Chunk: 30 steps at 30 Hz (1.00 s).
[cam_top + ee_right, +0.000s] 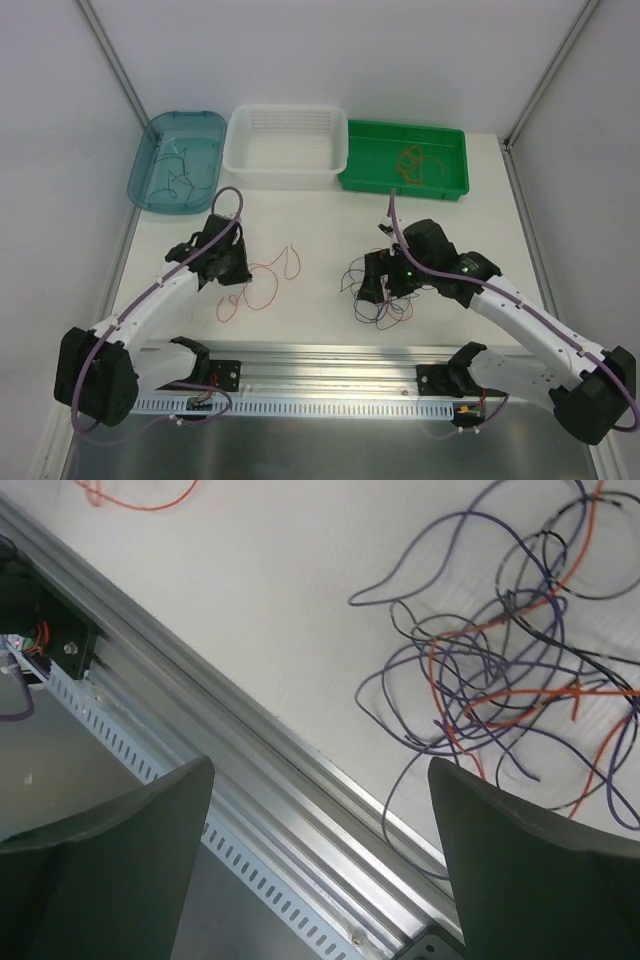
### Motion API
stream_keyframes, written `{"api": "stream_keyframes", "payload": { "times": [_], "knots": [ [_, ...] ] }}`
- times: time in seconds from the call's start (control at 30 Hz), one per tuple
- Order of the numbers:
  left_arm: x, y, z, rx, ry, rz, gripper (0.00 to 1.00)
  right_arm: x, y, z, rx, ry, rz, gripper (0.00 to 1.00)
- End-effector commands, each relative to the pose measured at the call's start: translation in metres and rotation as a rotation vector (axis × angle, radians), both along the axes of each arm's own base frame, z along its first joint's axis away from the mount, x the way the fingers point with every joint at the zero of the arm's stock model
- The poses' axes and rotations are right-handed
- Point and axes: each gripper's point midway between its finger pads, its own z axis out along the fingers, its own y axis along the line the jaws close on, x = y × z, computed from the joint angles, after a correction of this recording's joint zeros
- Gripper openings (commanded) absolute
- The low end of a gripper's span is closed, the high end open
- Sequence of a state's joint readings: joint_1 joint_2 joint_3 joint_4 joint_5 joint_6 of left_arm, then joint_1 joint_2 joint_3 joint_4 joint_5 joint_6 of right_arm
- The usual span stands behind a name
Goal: Untangle the cables
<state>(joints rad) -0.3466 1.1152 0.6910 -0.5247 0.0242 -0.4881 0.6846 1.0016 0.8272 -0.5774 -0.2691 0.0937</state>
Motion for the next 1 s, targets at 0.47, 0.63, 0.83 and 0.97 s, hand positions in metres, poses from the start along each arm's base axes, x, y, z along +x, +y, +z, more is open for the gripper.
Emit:
{"api": "stream_keyframes", "payload": {
  "times": [0.47, 0.63, 0.83, 0.97],
  "knots": [
    [-0.032, -0.141, 0.159, -0.330, -0.317, -0.643, 0.00, 0.015, 0.092, 0.108, 0.232, -0.398, 0.367, 0.97],
    [-0.050, -0.156, 0.174, -0.330, -0.391, -0.827, 0.00, 0.015, 0.102, 0.127, 0.263, -0.480, 0.463, 0.97],
    [-0.060, -0.158, 0.198, -0.329, -0.507, -0.949, 0.00, 0.007, 0.120, 0.132, 0.344, -0.468, 0.560, 0.94],
    [-0.065, -0.157, 0.210, -0.337, -0.562, -0.996, 0.00, 0.006, 0.131, 0.126, 0.385, -0.439, 0.584, 0.87]
  ]
}}
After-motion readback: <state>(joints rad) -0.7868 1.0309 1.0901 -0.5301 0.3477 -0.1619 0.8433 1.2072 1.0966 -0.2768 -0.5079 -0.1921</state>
